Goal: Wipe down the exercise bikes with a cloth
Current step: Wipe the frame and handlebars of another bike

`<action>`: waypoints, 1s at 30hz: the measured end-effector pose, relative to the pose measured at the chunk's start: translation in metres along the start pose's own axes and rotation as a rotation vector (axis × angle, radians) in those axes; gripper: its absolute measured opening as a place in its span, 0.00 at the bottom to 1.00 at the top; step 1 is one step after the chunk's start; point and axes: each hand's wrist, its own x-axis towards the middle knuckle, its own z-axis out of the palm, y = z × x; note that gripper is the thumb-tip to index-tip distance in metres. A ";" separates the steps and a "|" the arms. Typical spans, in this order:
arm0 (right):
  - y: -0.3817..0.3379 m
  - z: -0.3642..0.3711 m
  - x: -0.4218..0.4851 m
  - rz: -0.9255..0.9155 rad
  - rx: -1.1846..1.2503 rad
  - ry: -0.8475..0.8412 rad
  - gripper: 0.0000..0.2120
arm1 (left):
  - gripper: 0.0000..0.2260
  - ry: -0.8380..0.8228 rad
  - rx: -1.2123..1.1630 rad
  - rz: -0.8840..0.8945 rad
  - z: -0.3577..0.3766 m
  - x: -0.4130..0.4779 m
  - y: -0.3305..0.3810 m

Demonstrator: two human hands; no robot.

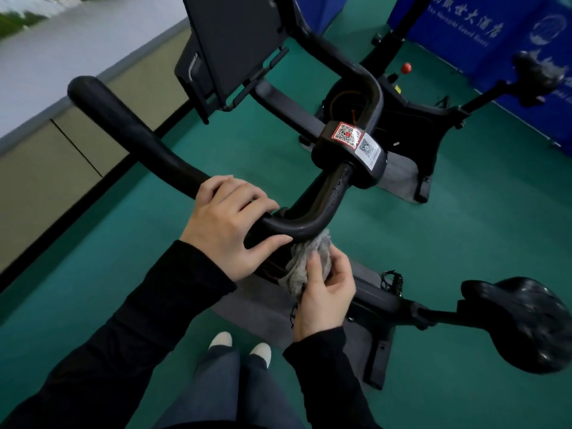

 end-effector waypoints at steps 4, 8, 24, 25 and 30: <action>-0.013 0.009 0.007 -0.173 -0.039 0.198 0.13 | 0.17 -0.017 0.005 0.050 0.006 0.005 0.004; -0.019 0.024 0.011 -0.310 -0.123 0.237 0.15 | 0.16 -0.005 0.006 0.059 0.007 0.004 0.002; -0.021 0.025 0.014 -0.535 -0.331 0.187 0.10 | 0.16 -0.030 -0.031 0.068 0.007 0.003 -0.001; -0.024 0.025 0.021 -0.521 -0.337 0.174 0.10 | 0.16 -0.032 -0.033 0.068 0.007 0.004 -0.002; -0.036 0.025 0.036 -0.473 -0.380 0.124 0.07 | 0.16 -0.041 -0.042 0.052 0.006 0.003 -0.001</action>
